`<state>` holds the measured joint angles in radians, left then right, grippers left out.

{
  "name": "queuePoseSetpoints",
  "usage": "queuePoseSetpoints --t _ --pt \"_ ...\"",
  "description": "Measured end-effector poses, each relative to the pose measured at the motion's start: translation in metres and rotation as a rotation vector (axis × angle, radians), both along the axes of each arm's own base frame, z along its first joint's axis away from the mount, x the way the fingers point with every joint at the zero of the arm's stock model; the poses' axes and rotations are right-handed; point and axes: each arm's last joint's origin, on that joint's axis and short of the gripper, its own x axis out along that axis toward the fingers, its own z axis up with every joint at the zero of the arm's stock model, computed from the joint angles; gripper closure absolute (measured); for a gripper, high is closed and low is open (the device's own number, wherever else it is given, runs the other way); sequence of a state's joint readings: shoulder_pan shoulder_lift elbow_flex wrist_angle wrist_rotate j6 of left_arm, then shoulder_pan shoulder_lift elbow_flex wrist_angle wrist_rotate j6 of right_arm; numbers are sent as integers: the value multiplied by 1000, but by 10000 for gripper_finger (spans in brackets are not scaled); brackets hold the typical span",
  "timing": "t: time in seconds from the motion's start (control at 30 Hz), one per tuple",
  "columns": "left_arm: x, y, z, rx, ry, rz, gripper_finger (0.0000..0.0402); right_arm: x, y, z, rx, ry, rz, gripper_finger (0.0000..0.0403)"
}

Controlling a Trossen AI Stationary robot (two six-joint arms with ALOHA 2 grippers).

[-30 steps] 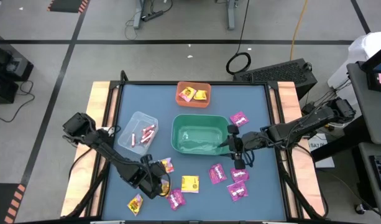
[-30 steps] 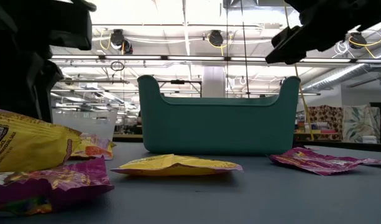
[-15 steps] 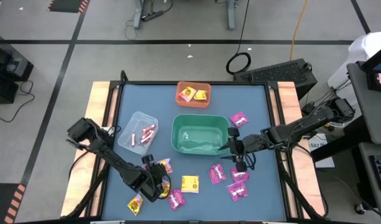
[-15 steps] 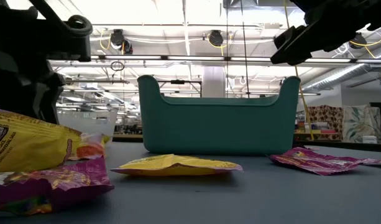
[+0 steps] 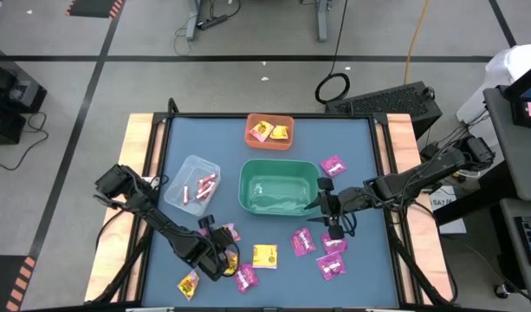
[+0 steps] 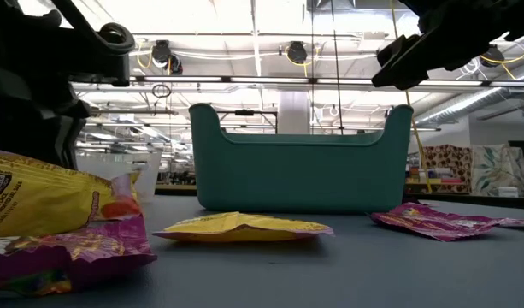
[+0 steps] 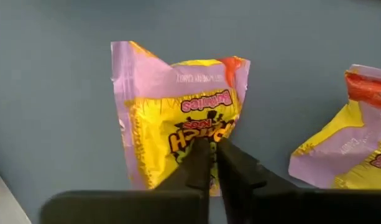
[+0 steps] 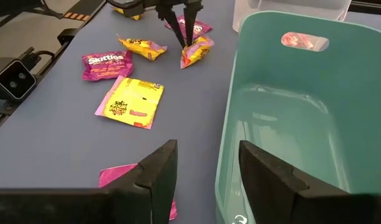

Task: Sort candy
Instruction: Put the yellow candy into the orange bin

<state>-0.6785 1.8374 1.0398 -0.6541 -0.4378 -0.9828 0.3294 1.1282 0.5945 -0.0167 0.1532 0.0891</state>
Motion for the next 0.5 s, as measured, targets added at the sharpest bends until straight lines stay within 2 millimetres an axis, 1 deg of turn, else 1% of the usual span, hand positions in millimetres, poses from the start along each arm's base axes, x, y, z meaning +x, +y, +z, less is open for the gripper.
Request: queuePoseSetpoints --t 0.07,0.13,0.23,0.37,0.5 --pt "2 -1 3 5 3 -13 394 0 0 0 0 -1 0 241" --pt "4 -1 7 10 7 -13 394 1 0 2 8 -24 -7 241" --pt "9 -2 18 35 16 -18 392 8 2 8 34 -116 -5 241" --pt "18 -5 40 106 2 -69 392 14 11 10 27 -192 63 241" --pt "25 -8 73 127 -38 -149 392 24 22 7 -46 -291 127 241"
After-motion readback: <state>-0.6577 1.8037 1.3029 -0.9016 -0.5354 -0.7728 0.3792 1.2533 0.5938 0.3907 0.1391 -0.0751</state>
